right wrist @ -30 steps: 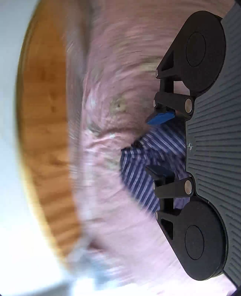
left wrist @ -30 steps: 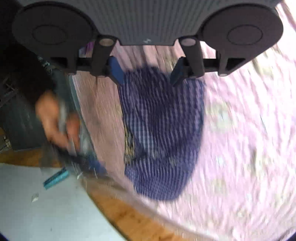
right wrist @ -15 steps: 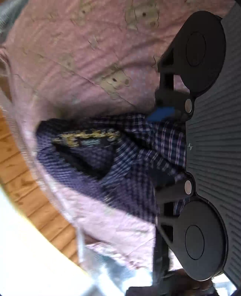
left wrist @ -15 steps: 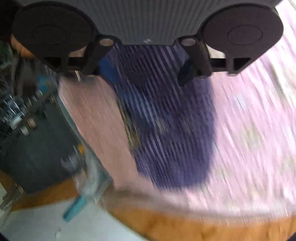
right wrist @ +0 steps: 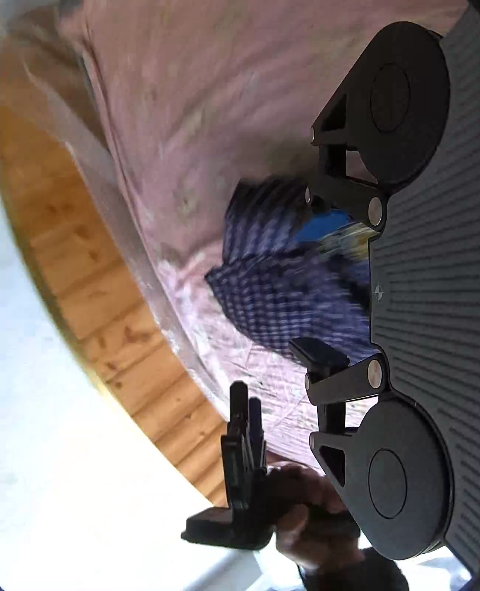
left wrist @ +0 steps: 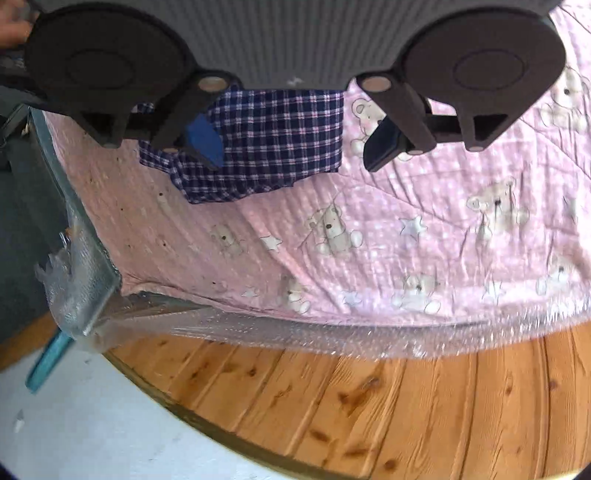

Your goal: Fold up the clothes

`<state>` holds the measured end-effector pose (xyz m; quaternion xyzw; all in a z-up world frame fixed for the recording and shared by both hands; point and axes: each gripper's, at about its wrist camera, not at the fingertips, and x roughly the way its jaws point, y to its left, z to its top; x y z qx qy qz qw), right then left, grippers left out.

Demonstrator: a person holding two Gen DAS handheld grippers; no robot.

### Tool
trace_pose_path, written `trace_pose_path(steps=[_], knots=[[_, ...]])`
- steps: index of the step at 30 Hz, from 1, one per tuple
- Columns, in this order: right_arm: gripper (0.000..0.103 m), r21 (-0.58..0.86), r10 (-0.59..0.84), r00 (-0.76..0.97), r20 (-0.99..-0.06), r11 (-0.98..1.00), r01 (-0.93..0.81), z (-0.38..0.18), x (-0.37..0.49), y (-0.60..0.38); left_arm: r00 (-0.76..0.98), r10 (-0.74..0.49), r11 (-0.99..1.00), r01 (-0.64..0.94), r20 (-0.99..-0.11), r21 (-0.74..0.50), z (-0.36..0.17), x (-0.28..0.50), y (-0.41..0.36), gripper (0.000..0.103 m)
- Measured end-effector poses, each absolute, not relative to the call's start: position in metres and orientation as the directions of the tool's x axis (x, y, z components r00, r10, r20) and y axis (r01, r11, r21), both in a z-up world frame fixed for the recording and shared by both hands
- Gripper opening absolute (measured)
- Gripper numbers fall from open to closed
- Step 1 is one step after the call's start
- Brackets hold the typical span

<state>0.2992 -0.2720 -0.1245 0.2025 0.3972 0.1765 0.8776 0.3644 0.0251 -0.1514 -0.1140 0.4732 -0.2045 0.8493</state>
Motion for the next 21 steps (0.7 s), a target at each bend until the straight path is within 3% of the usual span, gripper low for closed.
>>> trace_pose_path(steps=[2,5,7,8,9,15,19,21], knots=[[0.059,0.519,0.501,0.560,-0.659,0.843,-0.143,-0.150,0.337,-0.266,0.463,-0.437,0.899,0.227,-0.771,-0.373,-0.161,0.371,0.029,0.085],[0.045,0.530,0.492,0.529,-0.691,0.843,-0.091,-0.177,0.364,-0.260,0.454,-0.432,0.900,0.167,-0.779,-0.402,-0.176,0.379,0.049,0.085],[0.029,0.522,0.465,0.528,-0.711,0.852,-0.048,-0.189,0.373,-0.258,0.440,-0.458,0.882,0.113,-0.773,-0.458,-0.190,0.387,0.061,0.085],[0.009,0.515,0.459,0.531,-0.712,0.856,-0.049,-0.191,0.373,-0.258,0.424,-0.478,0.868,0.093,-0.770,-0.488,-0.198,0.391,0.063,0.085],[0.001,0.508,0.454,0.535,-0.713,0.860,-0.053,-0.192,0.373,-0.258,0.406,-0.497,0.855,0.079,-0.767,-0.512,-0.207,0.396,0.063,0.085],[0.000,0.503,0.432,0.608,-0.666,0.862,-0.063,-0.158,0.332,-0.276,0.341,-0.573,0.817,0.166,-0.746,-0.552,-0.221,0.399,0.043,0.085],[0.000,0.471,0.387,0.614,-0.688,0.882,-0.029,-0.159,0.314,-0.284,0.306,-0.602,0.798,0.211,-0.738,-0.564,-0.228,0.404,0.029,0.089],[0.000,0.448,0.348,0.620,-0.703,0.894,0.007,-0.161,0.317,-0.289,0.291,-0.626,0.780,0.234,-0.723,-0.581,-0.228,0.406,0.023,0.085]])
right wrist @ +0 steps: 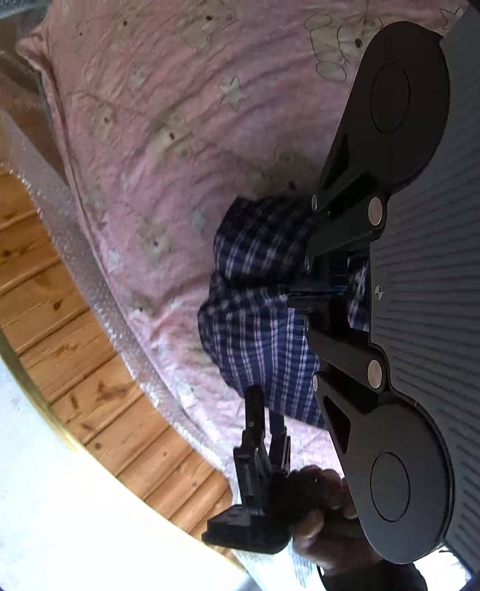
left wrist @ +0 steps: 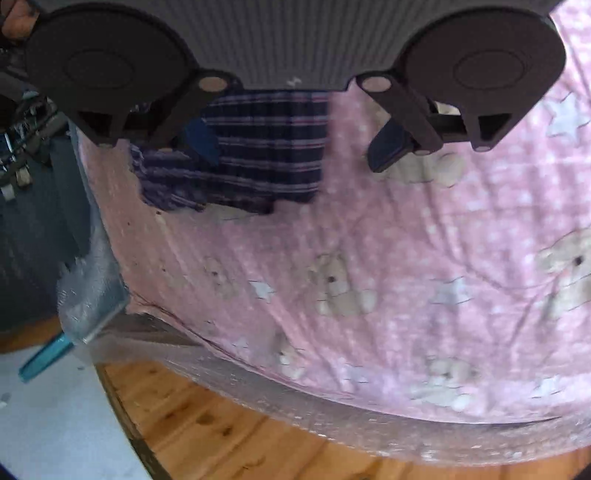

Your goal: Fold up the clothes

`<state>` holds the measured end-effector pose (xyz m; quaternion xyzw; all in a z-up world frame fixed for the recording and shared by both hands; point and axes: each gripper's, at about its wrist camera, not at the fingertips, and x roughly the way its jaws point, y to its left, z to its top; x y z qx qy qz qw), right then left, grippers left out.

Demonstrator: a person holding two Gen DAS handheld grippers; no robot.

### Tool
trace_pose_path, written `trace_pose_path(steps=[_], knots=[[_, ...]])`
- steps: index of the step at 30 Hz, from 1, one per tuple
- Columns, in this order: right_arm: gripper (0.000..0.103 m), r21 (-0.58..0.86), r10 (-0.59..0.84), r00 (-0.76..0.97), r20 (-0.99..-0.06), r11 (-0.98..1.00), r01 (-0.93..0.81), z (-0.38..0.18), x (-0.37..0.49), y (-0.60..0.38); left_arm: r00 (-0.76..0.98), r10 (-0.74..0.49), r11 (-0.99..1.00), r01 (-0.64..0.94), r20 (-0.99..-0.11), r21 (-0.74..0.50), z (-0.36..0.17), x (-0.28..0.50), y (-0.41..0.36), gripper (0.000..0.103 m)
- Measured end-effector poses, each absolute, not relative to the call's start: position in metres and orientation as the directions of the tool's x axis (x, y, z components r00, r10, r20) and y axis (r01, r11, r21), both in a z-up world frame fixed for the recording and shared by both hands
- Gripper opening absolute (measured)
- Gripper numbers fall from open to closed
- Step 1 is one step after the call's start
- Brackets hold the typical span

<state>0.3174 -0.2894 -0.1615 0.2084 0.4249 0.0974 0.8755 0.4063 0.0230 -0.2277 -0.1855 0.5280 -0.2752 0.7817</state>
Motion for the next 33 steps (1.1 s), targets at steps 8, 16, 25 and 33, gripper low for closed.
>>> trace_pose_path(steps=[8,16,25,33], knots=[[0.019,0.472,0.412,0.562,-0.717,0.880,-0.043,-0.179,0.352,-0.296,0.287,-0.654,0.754,0.317,-0.700,-0.575,-0.212,0.386,0.009,0.011],[0.012,0.385,0.689,0.426,-0.587,0.700,-0.601,-0.104,0.422,-0.207,0.597,-0.421,0.872,0.057,-0.683,-0.487,-0.115,0.289,0.117,0.013],[0.058,0.522,0.580,0.524,-0.624,0.808,-0.273,-0.138,0.424,-0.228,0.506,-0.418,0.908,0.201,-0.754,-0.369,-0.153,0.308,0.161,0.035],[0.057,0.470,0.510,0.450,-0.733,0.858,-0.206,-0.156,0.218,-0.278,0.485,-0.456,0.869,0.424,-0.746,-0.255,-0.147,0.351,0.140,0.049]])
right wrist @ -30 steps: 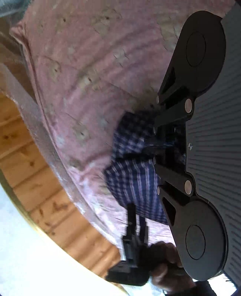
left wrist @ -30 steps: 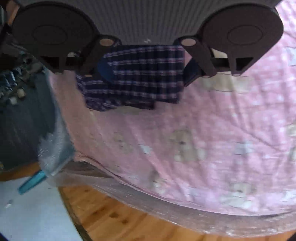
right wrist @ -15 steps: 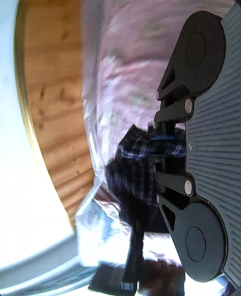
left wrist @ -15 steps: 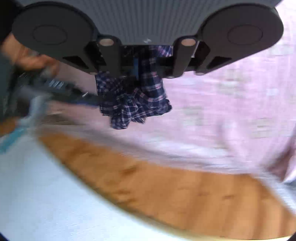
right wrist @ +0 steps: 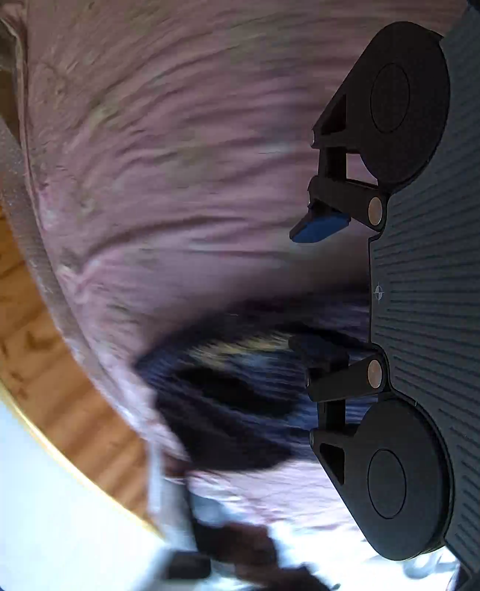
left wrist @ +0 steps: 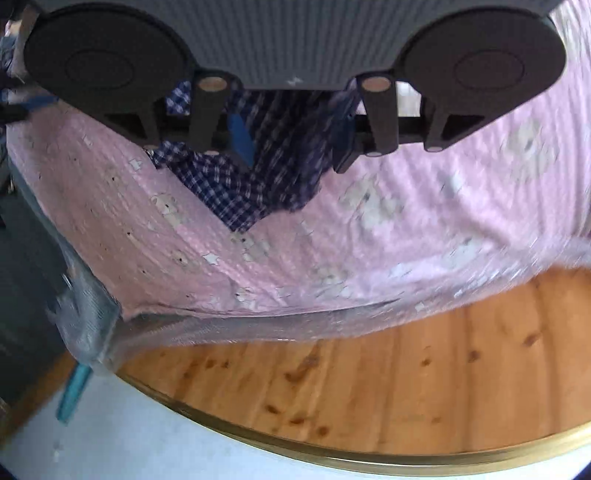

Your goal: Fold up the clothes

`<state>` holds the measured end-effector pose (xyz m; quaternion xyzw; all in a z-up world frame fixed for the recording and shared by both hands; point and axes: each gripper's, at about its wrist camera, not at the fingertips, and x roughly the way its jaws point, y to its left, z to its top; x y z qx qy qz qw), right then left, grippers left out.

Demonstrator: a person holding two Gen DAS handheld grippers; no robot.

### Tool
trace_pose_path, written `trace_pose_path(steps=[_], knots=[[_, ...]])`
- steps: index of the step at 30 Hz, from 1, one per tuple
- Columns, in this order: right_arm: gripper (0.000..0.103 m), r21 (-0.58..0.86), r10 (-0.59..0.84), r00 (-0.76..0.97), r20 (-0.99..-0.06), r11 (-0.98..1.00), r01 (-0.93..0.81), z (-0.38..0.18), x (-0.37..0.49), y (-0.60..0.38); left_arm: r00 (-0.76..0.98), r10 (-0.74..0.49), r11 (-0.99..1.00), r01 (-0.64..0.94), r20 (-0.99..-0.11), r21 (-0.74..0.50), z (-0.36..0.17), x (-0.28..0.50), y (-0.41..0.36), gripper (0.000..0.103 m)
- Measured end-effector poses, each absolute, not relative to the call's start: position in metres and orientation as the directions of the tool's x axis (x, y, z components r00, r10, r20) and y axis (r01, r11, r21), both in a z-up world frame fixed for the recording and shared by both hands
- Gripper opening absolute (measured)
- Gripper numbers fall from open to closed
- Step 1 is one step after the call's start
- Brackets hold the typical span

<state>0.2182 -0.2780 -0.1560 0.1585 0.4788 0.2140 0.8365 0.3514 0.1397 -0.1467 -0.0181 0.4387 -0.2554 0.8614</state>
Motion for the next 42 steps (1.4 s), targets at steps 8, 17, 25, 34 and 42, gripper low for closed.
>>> trace_pose_path(steps=[8,17,25,34,42], knots=[[0.030,0.354,0.423,0.438,-0.793,0.906,-0.233,-0.183,0.174,-0.206,0.429,-0.428,0.785,0.613,-0.795,-0.091,-0.168,0.384,0.083,0.061],[0.000,0.329,0.369,0.522,-0.769,0.929,-0.171,-0.161,0.135,-0.211,0.386,-0.476,0.678,0.733,-0.790,-0.051,-0.170,0.376,0.045,0.006],[0.012,0.399,0.394,0.511,-0.764,0.911,-0.105,-0.166,0.134,-0.229,0.326,-0.381,0.508,0.856,-0.865,0.098,-0.173,0.381,0.031,0.018],[0.087,0.361,0.396,0.494,-0.774,0.917,-0.169,-0.181,0.160,-0.230,0.286,-0.404,0.088,0.958,-0.869,0.274,-0.174,0.373,-0.001,0.057],[0.044,0.296,0.394,0.445,-0.804,0.915,-0.275,-0.183,0.153,-0.215,0.106,-0.415,0.127,0.990,-0.904,0.057,-0.218,0.406,-0.012,0.045]])
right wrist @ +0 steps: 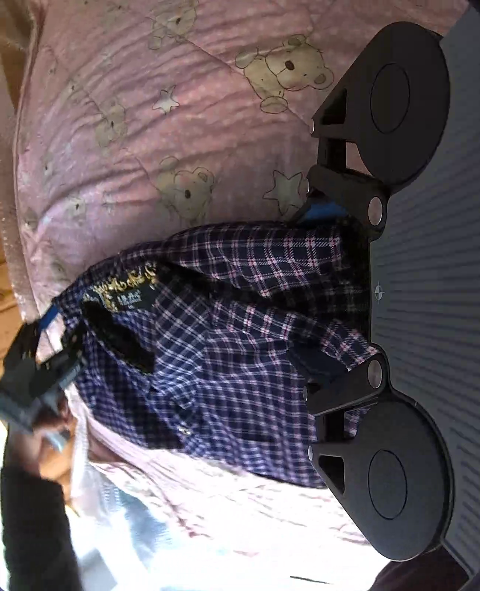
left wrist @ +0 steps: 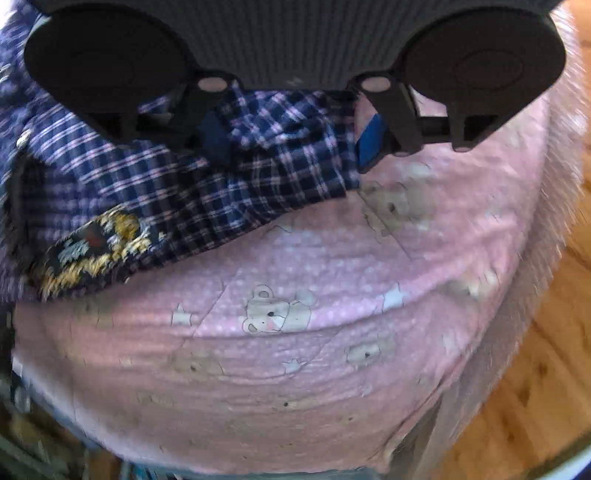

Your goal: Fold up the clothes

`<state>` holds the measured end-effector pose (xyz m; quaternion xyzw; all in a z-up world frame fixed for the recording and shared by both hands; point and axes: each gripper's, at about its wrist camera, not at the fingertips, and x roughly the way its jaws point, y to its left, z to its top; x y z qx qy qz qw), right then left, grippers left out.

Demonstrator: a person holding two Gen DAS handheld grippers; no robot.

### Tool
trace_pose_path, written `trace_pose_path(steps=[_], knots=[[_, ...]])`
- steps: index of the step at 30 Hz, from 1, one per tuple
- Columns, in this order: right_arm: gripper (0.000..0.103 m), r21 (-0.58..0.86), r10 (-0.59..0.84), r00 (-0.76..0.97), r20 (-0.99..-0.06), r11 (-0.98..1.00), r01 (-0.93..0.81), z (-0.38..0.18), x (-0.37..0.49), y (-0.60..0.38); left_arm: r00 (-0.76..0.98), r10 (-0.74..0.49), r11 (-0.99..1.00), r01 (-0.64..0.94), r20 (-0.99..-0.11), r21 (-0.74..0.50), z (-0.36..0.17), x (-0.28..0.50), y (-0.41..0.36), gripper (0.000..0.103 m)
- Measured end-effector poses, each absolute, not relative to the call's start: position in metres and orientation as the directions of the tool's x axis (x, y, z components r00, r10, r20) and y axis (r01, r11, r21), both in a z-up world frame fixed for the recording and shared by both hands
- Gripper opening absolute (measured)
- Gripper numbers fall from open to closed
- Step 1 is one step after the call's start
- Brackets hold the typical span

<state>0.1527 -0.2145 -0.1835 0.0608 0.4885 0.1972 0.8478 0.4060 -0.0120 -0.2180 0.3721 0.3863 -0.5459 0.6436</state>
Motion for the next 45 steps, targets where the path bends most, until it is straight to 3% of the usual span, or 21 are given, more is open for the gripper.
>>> trace_pose_path(steps=[2,3,9,14,16,18,19,20,22,25,27,28,31,32,34,35,37,38,39,42,45], knots=[[0.019,0.275,0.384,0.443,-0.810,0.916,-0.292,-0.178,0.151,-0.213,0.063,-0.441,0.188,0.982,-0.895,-0.023,-0.215,0.408,0.000,0.028],[0.014,0.268,0.383,0.440,-0.813,0.915,-0.300,-0.175,0.151,-0.212,0.078,-0.456,0.223,0.974,-0.887,-0.029,-0.211,0.404,0.009,0.018],[0.008,0.259,0.461,0.396,-0.794,0.846,-0.466,-0.114,0.178,-0.239,0.206,-0.543,0.549,0.821,-0.814,-0.158,-0.145,0.389,0.082,0.013],[0.008,0.174,0.449,0.387,-0.805,0.803,-0.570,-0.058,0.276,-0.302,0.235,-0.494,0.736,0.625,-0.837,-0.259,-0.110,0.417,0.099,0.018],[0.014,0.156,0.430,0.384,-0.817,0.806,-0.570,-0.051,0.327,-0.328,0.298,-0.391,0.810,0.561,-0.871,-0.172,-0.135,0.445,0.083,0.028],[0.040,0.137,0.339,0.414,-0.845,0.886,-0.444,-0.081,0.391,-0.353,0.376,-0.277,0.865,0.498,-0.884,-0.059,-0.160,0.470,0.073,0.027],[0.042,0.096,0.241,0.453,-0.858,0.942,-0.320,-0.095,0.412,-0.366,0.413,-0.234,0.885,0.465,-0.880,-0.017,-0.169,0.480,0.072,0.026],[0.039,0.050,0.134,0.480,-0.867,0.981,-0.185,-0.109,0.431,-0.378,0.439,-0.236,0.905,0.425,-0.867,-0.031,-0.166,0.482,0.083,0.026],[0.034,0.053,0.059,0.544,-0.837,0.998,-0.027,-0.108,0.429,-0.389,0.503,-0.288,0.919,0.385,-0.815,-0.087,-0.153,0.475,0.106,0.029],[0.034,0.216,0.227,0.664,-0.712,0.971,-0.100,-0.082,0.371,-0.368,0.514,-0.463,0.849,0.491,-0.722,-0.195,-0.135,0.442,0.124,0.036],[0.032,0.282,0.340,0.667,-0.663,0.939,-0.198,-0.084,0.330,-0.341,0.441,-0.540,0.777,0.588,-0.717,-0.224,-0.144,0.425,0.114,0.040],[0.033,0.249,0.325,0.651,-0.686,0.946,-0.209,-0.098,0.317,-0.327,0.408,-0.540,0.755,0.621,-0.736,-0.209,-0.155,0.420,0.105,0.040],[0.032,0.105,0.199,0.578,-0.791,0.976,-0.193,-0.151,0.287,-0.293,0.411,-0.375,0.791,0.609,-0.831,-0.056,-0.207,0.419,0.089,0.038],[0.031,0.065,0.137,0.544,-0.828,0.987,-0.150,-0.174,0.280,-0.296,0.420,-0.396,0.805,0.587,-0.816,-0.088,-0.211,0.420,0.095,0.040],[0.030,0.149,0.176,0.576,-0.798,0.984,-0.094,-0.178,0.263,-0.313,0.428,-0.424,0.833,0.529,-0.798,-0.159,-0.207,0.423,0.107,0.035],[0.035,0.179,0.190,0.565,-0.803,0.981,-0.075,-0.169,0.262,-0.318,0.439,-0.466,0.828,0.523,-0.768,-0.203,-0.197,0.418,0.112,0.037],[0.035,0.238,0.235,0.578,-0.781,0.969,-0.071,-0.146,0.257,-0.326,0.464,-0.535,0.812,0.512,-0.706,-0.280,-0.180,0.410,0.122,0.056],[0.046,0.257,0.254,0.613,-0.748,0.963,-0.086,-0.133,0.253,-0.330,0.486,-0.523,0.823,0.502,-0.700,-0.267,-0.177,0.409,0.124,0.069],[0.059,0.263,0.259,0.634,-0.729,0.961,-0.089,-0.124,0.253,-0.334,0.511,-0.493,0.840,0.491,-0.704,-0.232,-0.179,0.413,0.124,0.073],[0.079,0.247,0.256,0.669,-0.698,0.963,-0.110,-0.122,0.282,-0.341,0.551,-0.424,0.874,0.455,-0.719,-0.167,-0.187,0.430,0.122,0.076],[0.079,0.237,0.253,0.640,-0.725,0.965,-0.113,-0.145,0.330,-0.351,0.487,-0.449,0.862,0.456,-0.750,-0.220,-0.199,0.448,0.114,0.082]])
